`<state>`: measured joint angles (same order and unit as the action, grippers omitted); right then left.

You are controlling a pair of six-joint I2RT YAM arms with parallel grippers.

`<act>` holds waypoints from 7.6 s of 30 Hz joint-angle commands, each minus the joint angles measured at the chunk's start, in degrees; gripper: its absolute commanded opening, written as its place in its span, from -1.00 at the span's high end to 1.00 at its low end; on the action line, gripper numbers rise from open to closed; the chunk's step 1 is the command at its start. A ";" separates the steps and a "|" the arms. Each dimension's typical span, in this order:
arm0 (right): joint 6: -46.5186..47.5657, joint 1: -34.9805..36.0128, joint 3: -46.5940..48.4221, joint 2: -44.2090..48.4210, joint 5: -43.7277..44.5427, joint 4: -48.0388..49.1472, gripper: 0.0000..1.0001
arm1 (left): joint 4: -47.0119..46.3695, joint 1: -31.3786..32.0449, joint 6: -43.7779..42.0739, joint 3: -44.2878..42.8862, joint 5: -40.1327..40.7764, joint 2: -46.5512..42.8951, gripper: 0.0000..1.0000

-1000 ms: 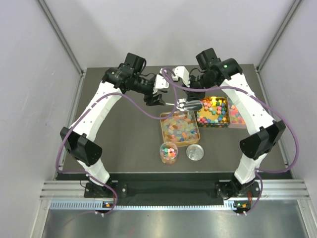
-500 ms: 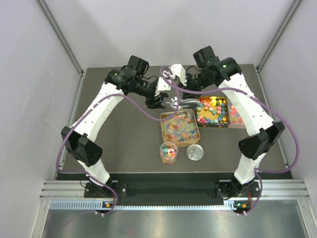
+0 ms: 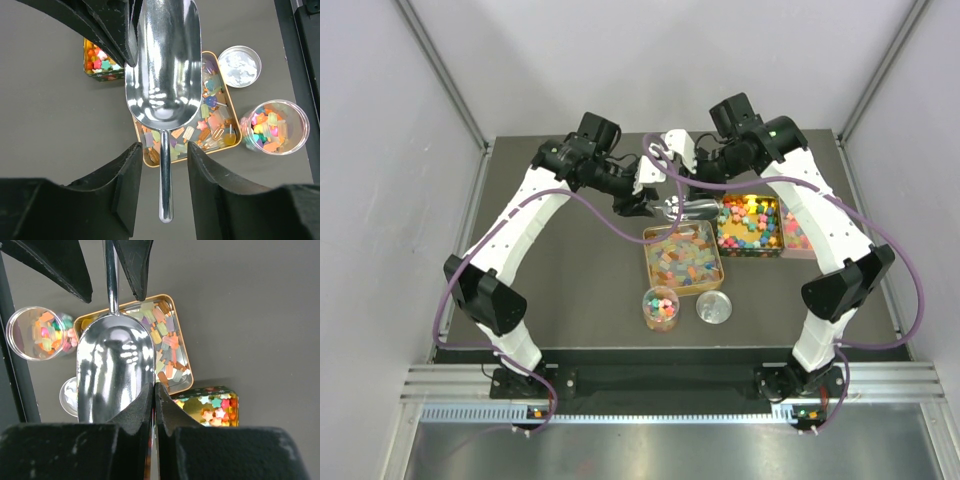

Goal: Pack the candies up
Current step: Pick up the spatula from the storage box, then scoop the fake candies from the storage box.

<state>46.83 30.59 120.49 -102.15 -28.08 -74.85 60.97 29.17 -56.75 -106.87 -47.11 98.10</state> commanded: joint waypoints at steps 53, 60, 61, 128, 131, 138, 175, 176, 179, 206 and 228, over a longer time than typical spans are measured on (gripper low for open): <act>-2.71 -0.79 -1.31 8.54 -2.69 3.22 1.00 | -19.93 0.45 13.86 15.38 -0.79 -10.83 -0.18; -2.62 0.61 -1.22 8.19 -2.16 3.48 1.00 | -19.84 0.71 14.65 13.71 -2.37 -8.20 -0.11; -2.53 0.79 -1.13 8.02 -1.81 3.48 1.00 | -19.84 0.80 14.74 13.62 -2.46 -7.93 -0.09; -2.62 -18.55 -26.26 12.42 13.49 16.05 -0.27 | 25.34 6.34 -9.15 -8.71 29.35 11.67 1.00; -2.45 -18.11 -27.58 11.62 11.91 14.30 -0.27 | 25.34 8.09 -12.57 -7.14 36.72 13.25 1.00; -2.44 -16.26 -34.25 14.43 13.22 11.83 -0.25 | 25.25 10.38 -15.85 -8.87 52.19 21.76 1.00; 0.19 -13.19 -65.01 45.28 2.59 12.80 -0.24 | 20.86 18.38 -22.09 -18.29 78.67 34.96 1.00; 1.15 -13.19 -65.64 45.37 2.15 12.89 -0.24 | 20.68 18.64 -21.74 -18.29 78.58 35.48 1.00; 1.51 -13.01 -68.01 45.46 0.22 15.25 -0.24 | 20.15 19.61 -21.12 -18.37 78.93 36.45 1.00; -1.82 -11.96 -69.95 43.79 -8.75 19.12 -0.25 | 16.81 25.41 -20.33 -22.76 72.53 41.38 1.00; -3.06 -12.75 -64.50 38.70 -7.26 19.83 -0.26 | 15.23 17.07 -15.23 -20.66 34.20 33.30 1.00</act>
<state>43.88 17.87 53.69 -61.58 -34.52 -55.13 77.56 47.99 -73.06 -127.04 0.91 138.21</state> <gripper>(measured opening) 0.629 0.152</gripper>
